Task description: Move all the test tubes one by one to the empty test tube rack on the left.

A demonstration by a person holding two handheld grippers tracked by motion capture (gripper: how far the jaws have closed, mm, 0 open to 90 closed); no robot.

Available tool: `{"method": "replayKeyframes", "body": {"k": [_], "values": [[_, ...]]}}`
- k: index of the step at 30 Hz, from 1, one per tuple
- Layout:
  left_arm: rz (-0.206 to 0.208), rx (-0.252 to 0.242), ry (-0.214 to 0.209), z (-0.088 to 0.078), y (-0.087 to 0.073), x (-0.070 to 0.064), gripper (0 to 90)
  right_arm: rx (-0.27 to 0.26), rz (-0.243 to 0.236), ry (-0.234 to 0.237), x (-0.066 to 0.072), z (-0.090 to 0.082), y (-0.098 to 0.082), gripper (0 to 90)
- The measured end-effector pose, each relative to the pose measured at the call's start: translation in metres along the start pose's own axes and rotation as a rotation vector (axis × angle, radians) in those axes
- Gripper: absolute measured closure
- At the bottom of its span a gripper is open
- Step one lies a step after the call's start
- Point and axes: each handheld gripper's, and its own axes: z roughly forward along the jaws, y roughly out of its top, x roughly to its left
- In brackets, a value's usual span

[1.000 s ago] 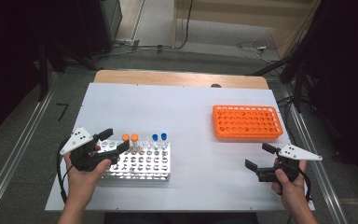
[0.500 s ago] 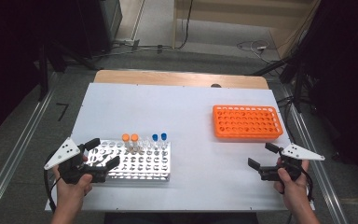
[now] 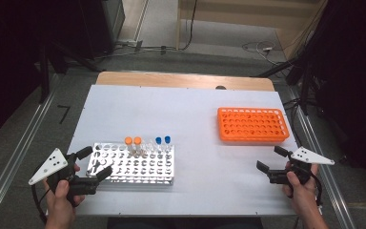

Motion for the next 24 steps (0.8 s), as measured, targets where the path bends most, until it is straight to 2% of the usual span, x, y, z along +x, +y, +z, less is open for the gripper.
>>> {"method": "replayKeyframes", "body": {"k": [10, 16, 24], "values": [[0.001, 0.0, 0.009, 0.0004, -0.0037, 0.0022, 0.0, 0.004, 0.002, -0.007, -0.0025, 0.0016, -0.0032, 0.0], [0.026, 0.014, 0.011, 0.0028, -0.0041, 0.0, 0.0, 0.008, 0.007, -0.008, -0.0037, 0.0026, -0.005, 0.0], [0.024, 0.02, 0.008, 0.0045, -0.0058, 0.0007, 0.0, 0.014, 0.001, -0.006, -0.0038, 0.0044, -0.0058, 0.0]]}}
